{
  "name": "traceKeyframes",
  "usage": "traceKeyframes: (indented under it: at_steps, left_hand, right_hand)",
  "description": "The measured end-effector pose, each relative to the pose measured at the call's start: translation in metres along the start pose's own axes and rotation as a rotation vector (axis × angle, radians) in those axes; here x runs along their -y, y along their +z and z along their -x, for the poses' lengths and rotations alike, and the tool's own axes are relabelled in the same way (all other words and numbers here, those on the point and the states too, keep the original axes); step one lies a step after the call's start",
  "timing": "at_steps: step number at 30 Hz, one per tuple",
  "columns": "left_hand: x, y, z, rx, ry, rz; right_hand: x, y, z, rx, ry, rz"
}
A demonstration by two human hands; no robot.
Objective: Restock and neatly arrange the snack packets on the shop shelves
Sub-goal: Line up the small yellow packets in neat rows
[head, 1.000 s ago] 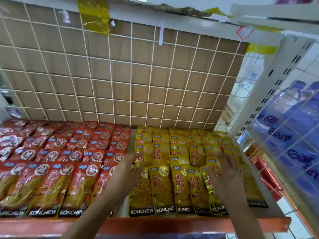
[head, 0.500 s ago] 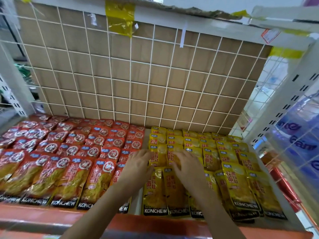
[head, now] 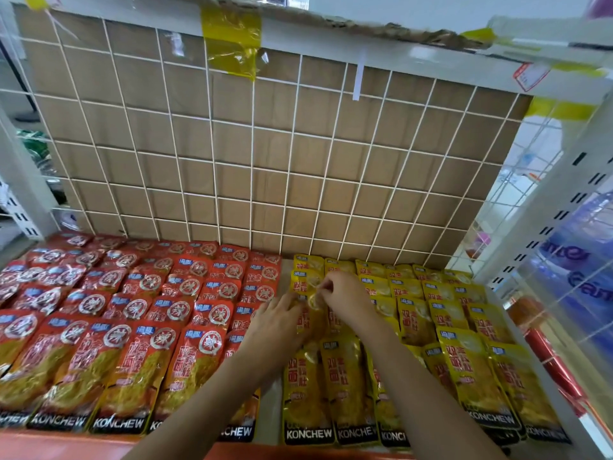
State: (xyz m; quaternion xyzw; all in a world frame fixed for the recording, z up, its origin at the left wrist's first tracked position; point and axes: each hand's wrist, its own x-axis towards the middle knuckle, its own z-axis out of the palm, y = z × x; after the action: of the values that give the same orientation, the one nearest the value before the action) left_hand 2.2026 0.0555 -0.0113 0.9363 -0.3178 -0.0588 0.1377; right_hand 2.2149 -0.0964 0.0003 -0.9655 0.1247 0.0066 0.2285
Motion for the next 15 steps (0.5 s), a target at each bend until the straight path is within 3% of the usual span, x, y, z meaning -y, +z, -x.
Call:
traceKeyframes:
  at_steps: [6, 15]
  left_hand:
    - [0.004, 0.0, -0.001, -0.031, 0.003, 0.013]
    - [0.008, 0.005, -0.003, -0.023, 0.042, -0.014]
  right_hand:
    - [0.001, 0.001, -0.012, -0.003, 0.072, -0.132]
    - [-0.004, 0.006, -0.016, -0.004, 0.036, -0.059]
